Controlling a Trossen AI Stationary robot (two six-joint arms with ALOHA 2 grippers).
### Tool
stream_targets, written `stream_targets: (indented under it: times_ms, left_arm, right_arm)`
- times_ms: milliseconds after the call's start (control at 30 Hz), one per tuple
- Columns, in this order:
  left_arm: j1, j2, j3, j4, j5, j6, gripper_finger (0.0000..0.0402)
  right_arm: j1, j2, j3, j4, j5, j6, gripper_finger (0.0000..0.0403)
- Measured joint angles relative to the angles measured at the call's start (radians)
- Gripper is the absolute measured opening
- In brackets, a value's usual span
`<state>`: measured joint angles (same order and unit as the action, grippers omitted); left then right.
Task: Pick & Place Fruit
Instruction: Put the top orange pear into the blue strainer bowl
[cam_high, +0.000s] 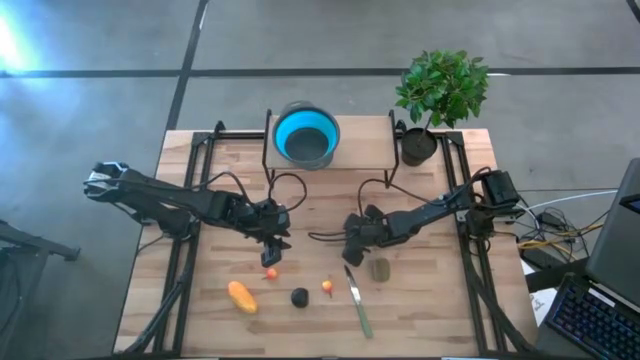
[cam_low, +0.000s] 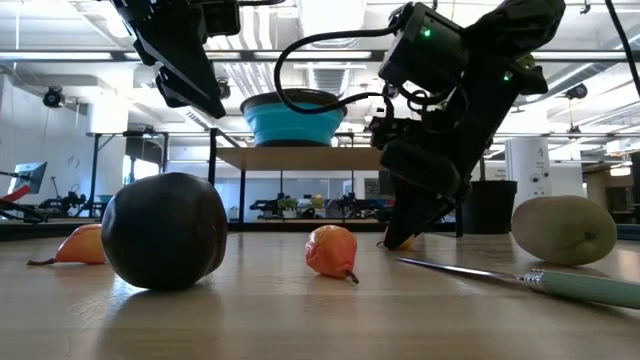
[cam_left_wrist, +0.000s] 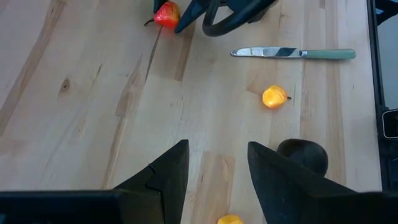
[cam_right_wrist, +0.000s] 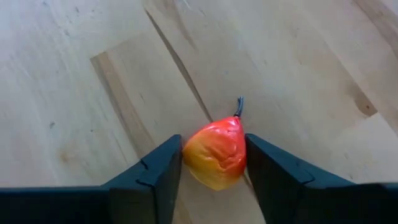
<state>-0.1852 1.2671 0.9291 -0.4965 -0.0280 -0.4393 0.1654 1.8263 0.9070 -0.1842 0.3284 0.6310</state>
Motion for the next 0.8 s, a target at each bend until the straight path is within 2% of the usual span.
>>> stream_targets:
  times_ms: [267, 633, 800]
  left_arm:
    - [0.000, 0.000, 0.000, -0.009, 0.000, -0.001, 0.0169]
    - [-0.001, 0.000, 0.000, -0.016, 0.000, 0.016, 0.0169]
    - [-0.011, -0.003, 0.000, -0.021, 0.007, 0.022, 0.0169]
  right_arm:
    - [0.000, 0.001, 0.000, 0.000, -0.001, 0.004, 0.0102]
    - [0.000, -0.008, -0.002, -0.001, -0.022, -0.001, 0.0094]
    - [0.000, -0.024, 0.001, -0.005, -0.069, -0.002, 0.0093]
